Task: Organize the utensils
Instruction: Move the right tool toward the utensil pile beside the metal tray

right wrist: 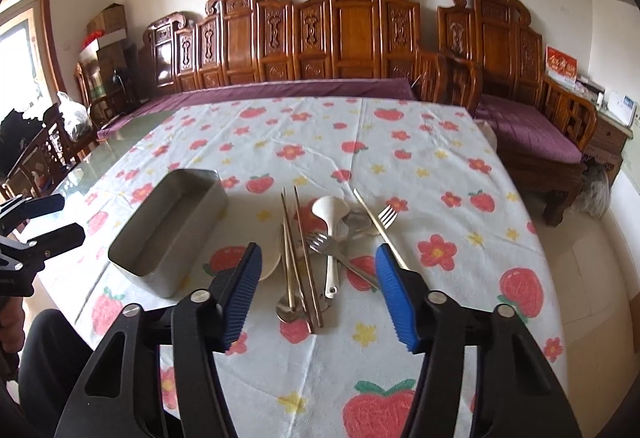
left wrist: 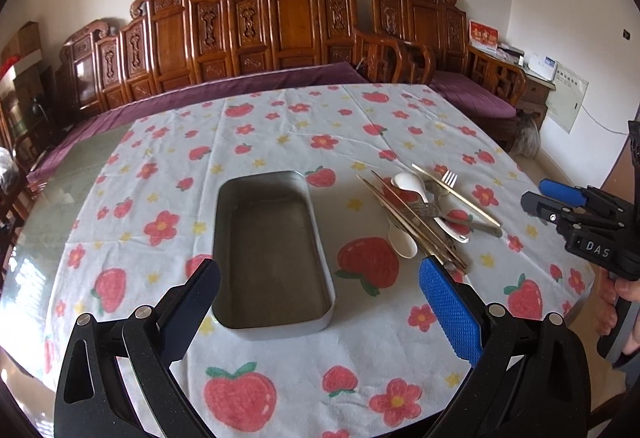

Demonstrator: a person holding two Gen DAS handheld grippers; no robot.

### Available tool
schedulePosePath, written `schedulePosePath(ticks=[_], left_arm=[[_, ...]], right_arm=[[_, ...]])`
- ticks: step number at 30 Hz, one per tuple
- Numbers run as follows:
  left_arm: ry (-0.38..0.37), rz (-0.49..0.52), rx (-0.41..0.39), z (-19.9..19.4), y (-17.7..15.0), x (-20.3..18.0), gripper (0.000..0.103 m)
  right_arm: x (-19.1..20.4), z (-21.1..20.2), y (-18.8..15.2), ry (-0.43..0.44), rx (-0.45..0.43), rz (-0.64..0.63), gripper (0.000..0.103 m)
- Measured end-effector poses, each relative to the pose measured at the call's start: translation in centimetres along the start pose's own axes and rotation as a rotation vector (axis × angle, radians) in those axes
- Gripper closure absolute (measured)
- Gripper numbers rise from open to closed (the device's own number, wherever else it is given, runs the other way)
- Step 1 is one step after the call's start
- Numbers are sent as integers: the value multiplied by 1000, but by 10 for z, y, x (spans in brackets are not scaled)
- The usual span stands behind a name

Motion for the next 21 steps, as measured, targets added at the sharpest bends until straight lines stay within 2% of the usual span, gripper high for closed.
schedulePosePath(ticks=[5,10,13,17,21], left_arm=[[-12,-3,35,21,-1,-11,7],[-27,-5,73,39,-10,-19,7],[-29,4,98,49,-16,-23,7],[-58,8,117,59,-17,-30,7],[-65,23,133,74,-15,-37,13]], right_arm=[[-3,43,-19,56,77,-12,63],[5,79,-37,96,134,-53,73],[0,91,-44,79,156,-69,74],[-28,98,-49,36,161,-43,74],[-58,105,-42,-8,150,-18,74]])
Point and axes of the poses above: each gripper's, at about its wrist camera, not at the fingertips, and z roughly the way its jaws point, x to its left, y to its top, the point moved 3 cm from there along z, roughly the way its jaws point, and after that the axes turned 9 degrees about -z, right-handed, at the moved point
